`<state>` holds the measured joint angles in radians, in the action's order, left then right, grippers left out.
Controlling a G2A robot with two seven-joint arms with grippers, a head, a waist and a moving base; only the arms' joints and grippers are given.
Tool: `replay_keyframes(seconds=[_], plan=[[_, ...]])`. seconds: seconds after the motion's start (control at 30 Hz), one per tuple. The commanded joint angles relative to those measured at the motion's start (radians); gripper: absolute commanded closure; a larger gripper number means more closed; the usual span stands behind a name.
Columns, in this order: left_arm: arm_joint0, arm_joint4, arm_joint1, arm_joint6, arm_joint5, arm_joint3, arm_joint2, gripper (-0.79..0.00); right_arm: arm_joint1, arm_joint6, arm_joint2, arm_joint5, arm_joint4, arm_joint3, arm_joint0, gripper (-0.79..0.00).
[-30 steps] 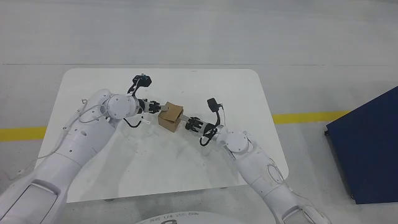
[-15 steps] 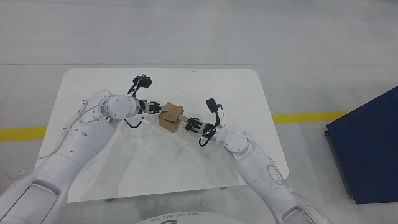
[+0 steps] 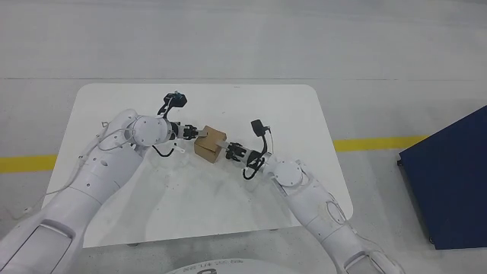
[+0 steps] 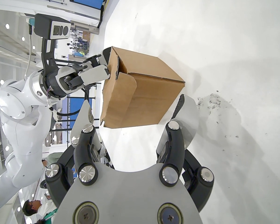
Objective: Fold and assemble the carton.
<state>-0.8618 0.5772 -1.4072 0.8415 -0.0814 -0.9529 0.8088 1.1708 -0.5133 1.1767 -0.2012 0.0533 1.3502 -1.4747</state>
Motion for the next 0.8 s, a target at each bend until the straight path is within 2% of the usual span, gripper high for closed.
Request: replay_keyframes(seconds=[0.0, 0.23, 0.43, 0.77], plan=[[-0.001, -0.001, 0.000, -0.001, 0.001, 0.001, 0.002, -0.723, -0.001, 0.008, 0.006, 0.001, -0.002, -0.006, 0.000, -0.594], [-0.004, -0.001, 0.002, -0.003, 0.001, -0.001, 0.011, -0.739, -0.013, 0.003, 0.071, -0.061, -0.052, 0.011, -0.052, -0.557], [-0.003, -0.004, 0.003, -0.005, 0.002, -0.002, 0.018, -0.773, -0.018, -0.004, 0.079, -0.014, -0.028, 0.018, -0.063, -0.582], [-0.007, 0.000, 0.002, -0.004, 0.002, -0.006, 0.019, -0.760, -0.012, -0.008, 0.044, 0.006, 0.000, 0.016, -0.035, -0.566]])
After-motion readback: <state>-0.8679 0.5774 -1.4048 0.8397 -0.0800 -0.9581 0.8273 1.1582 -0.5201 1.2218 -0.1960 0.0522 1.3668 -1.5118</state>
